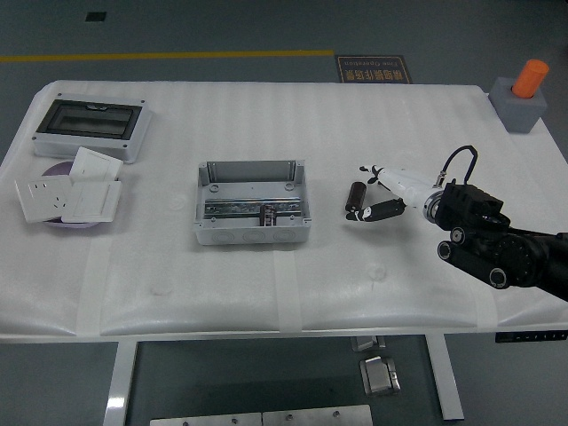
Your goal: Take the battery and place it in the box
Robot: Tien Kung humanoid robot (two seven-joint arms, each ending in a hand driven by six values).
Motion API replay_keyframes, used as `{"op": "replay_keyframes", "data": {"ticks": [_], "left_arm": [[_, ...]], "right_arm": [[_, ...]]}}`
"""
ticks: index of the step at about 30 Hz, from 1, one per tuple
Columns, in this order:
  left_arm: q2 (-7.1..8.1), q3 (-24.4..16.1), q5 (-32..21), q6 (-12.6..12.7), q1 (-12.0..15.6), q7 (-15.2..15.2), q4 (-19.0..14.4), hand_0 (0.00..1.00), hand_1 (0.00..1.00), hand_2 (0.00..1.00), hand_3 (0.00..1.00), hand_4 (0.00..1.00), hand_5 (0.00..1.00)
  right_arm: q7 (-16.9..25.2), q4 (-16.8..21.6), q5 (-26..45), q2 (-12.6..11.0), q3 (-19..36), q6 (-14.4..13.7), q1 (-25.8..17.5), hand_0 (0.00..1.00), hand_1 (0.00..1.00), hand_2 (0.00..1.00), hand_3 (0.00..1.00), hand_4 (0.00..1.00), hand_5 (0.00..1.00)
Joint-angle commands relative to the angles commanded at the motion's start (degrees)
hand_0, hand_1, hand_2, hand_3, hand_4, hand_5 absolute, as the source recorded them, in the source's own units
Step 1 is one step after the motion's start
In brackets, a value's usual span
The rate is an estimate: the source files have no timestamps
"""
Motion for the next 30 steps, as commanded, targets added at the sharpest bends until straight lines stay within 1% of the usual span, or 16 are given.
{"op": "replay_keyframes", "data": {"ticks": [15,16,21,22,27,28,30], "left_arm": [[-0.02,-0.69,0.57,0.0,0.07,-0.04,0.0,0.618,0.627,0.482,0.524,0.483,0.142],[-0.02,-0.7,0.58,0.0,0.06,-0.04,0.0,0.618,0.627,0.481,0.523,0.486,0.141],[-0.1,-0.42,0.31,0.01,0.06,-0.12,0.0,0.618,0.627,0.481,0.523,0.486,0.141],[-0.11,-0.33,0.21,0.01,0.07,-0.14,0.0,0.618,0.627,0.481,0.523,0.486,0.139],[-0.13,-0.11,-0.01,0.04,0.09,-0.25,0.0,0.618,0.627,0.481,0.523,0.486,0.139],[-0.13,-0.08,-0.04,0.05,0.1,-0.26,0.0,0.617,0.627,0.481,0.524,0.488,0.138],[-0.12,-0.07,-0.03,0.05,0.14,-0.26,0.0,0.617,0.627,0.481,0.524,0.488,0.138]], "right_arm": [[0.44,0.19,-0.07,0.38,-0.43,-1.2,-0.24,0.955,0.814,0.81,0.959,0.988,0.632],[0.44,0.16,-0.07,0.44,-0.44,-1.23,-0.26,0.948,0.803,0.774,0.854,0.971,0.616],[0.5,-0.06,0.01,0.85,-0.34,-1.43,-0.32,0.948,0.803,0.774,0.854,0.971,0.616],[0.51,-0.08,0.06,0.89,-0.3,-1.47,-0.33,0.936,0.789,0.749,0.752,0.941,0.576],[0.59,-0.17,0.34,0.85,-0.22,-1.71,-0.43,0.936,0.789,0.749,0.752,0.941,0.576],[0.62,-0.16,0.39,0.81,-0.22,-1.79,-0.45,0.931,0.777,0.726,0.73,0.926,0.558],[0.71,-0.13,0.46,0.76,-0.2,-2.0,-0.49,0.931,0.777,0.726,0.73,0.926,0.558]]}}
